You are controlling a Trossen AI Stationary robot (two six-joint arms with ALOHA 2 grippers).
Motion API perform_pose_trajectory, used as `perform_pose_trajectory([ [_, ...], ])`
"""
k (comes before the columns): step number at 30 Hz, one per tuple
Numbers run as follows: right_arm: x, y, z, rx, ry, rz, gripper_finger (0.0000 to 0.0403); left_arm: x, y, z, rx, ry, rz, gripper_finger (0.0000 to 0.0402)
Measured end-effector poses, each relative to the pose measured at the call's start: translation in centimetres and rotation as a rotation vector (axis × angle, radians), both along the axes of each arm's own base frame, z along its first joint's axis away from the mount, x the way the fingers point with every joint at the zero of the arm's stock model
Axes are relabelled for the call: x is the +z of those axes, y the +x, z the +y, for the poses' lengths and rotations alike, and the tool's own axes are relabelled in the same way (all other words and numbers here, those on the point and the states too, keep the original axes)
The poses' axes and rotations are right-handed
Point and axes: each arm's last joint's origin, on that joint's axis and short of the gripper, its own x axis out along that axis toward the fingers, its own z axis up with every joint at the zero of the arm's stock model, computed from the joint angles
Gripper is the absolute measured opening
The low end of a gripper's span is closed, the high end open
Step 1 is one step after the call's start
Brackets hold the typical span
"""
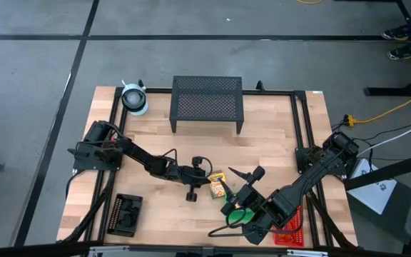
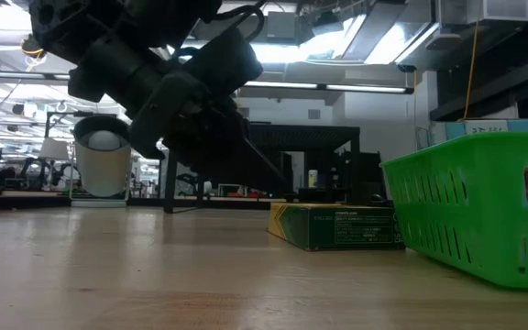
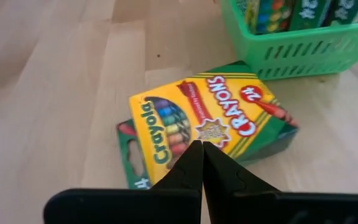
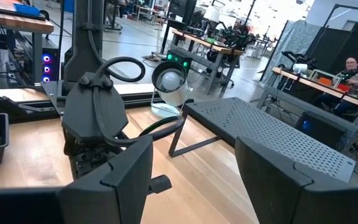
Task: Pick & Place Office Desk Supplies
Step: Put the yellow green crayon box into the green bin
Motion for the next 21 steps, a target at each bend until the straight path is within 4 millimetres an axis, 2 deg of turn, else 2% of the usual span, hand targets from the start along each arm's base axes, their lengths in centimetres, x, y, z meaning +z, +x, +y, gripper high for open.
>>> perform_pose_trajectory([
  [8,0.0,0.0,0.0,0.006,0.007,0.006,0.0229,-0.3,-0.1,0.1,-0.012,-0.014,0.033,0.0002],
  [13,0.0,0.0,0.0,0.006,0.007,0.006,0.0229,-0.2,0.1,0.8,0.004,-0.032,0.034,0.0002],
  [21,0.0,0.0,0.0,0.006,0.006,0.006,0.0229,1.0,1.0,0.2,-0.065,-0.025,-0.016,0.0002],
])
